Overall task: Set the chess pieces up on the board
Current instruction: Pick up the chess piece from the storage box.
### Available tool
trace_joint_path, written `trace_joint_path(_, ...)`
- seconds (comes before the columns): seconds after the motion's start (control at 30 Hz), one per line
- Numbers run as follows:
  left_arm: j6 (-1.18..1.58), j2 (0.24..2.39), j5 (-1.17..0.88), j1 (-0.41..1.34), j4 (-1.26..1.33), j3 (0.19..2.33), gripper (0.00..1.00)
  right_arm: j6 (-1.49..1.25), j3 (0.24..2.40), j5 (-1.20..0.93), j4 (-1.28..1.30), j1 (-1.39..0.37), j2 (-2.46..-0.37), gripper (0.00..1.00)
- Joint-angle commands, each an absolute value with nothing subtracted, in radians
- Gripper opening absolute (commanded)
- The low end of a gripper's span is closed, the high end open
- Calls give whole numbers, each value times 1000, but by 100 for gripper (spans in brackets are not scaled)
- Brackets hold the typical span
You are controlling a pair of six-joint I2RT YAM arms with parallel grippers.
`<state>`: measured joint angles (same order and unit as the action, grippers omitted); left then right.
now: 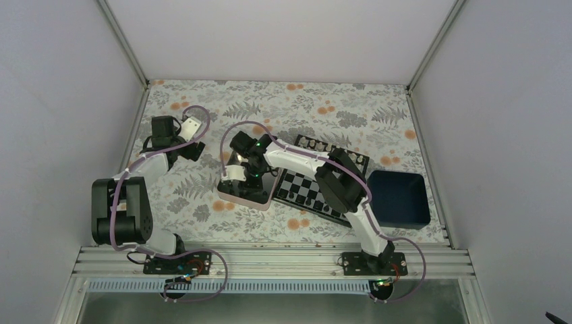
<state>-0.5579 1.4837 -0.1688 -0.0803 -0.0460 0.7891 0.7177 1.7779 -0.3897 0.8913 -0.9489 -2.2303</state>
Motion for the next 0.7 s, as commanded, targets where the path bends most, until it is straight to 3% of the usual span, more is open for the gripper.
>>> trace_joint_path(0.0, -566, 1493, -184, -80, -29, 791, 100, 726, 1804, -418, 891, -962, -2238, 20)
trace_joint_path(0.27, -565, 1489, -183, -79, -32, 792, 100, 723, 1795, -413, 886, -960, -2182, 8)
trace_joint_path(0.67, -563, 1475, -183, -80, -35, 795, 100, 694, 1757, -396, 910, -871, -2000, 6)
